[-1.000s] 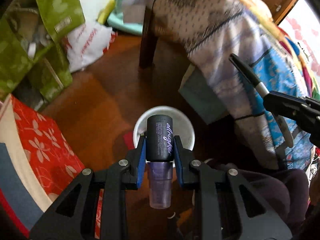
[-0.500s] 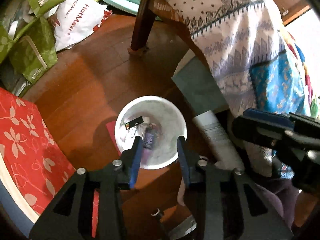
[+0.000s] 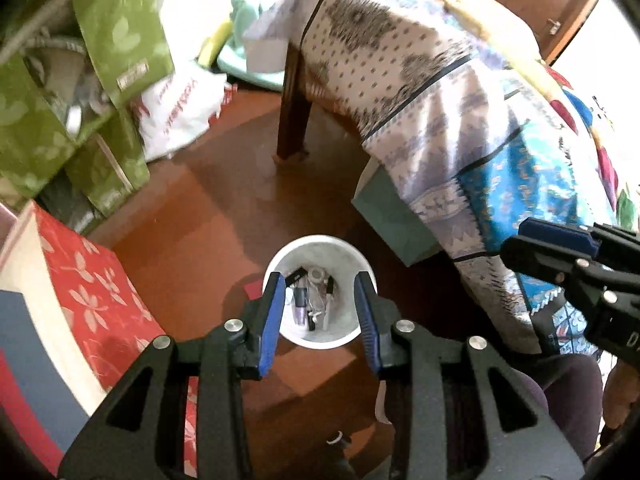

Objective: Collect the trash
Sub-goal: 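Move both open tools back over the bed toward the razor and clear clip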

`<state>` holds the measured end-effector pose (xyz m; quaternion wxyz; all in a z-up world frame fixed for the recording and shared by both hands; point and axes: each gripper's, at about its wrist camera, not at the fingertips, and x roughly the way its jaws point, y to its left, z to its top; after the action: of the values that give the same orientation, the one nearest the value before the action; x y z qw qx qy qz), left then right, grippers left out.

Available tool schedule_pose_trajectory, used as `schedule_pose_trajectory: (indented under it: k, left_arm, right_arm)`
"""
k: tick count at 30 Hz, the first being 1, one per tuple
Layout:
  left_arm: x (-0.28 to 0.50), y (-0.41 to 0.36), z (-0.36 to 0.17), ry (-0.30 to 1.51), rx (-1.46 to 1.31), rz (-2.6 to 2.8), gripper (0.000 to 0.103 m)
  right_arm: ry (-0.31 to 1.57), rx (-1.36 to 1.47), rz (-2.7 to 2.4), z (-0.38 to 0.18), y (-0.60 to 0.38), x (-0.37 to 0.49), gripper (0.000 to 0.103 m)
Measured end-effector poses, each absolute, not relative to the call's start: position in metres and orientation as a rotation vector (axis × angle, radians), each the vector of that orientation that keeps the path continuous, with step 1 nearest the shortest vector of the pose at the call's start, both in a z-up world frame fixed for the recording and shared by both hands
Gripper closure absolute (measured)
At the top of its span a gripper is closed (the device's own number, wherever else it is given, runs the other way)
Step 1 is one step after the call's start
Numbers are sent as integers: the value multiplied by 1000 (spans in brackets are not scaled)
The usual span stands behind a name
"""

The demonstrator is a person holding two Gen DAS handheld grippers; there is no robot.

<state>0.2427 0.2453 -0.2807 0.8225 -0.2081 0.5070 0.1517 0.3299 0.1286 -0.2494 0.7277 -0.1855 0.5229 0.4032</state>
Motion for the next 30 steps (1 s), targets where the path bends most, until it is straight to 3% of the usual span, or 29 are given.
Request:
schedule_pose_trajectory:
  k: [15, 30]
  left_arm:
    - [272, 161, -171, 901, -291, 208, 68]
    - [391, 26, -147, 880, -168, -42, 68]
  right_arm:
    - [940, -238, 780, -158, 26, 345, 73]
    - [877, -131, 495, -132, -126, 410, 73]
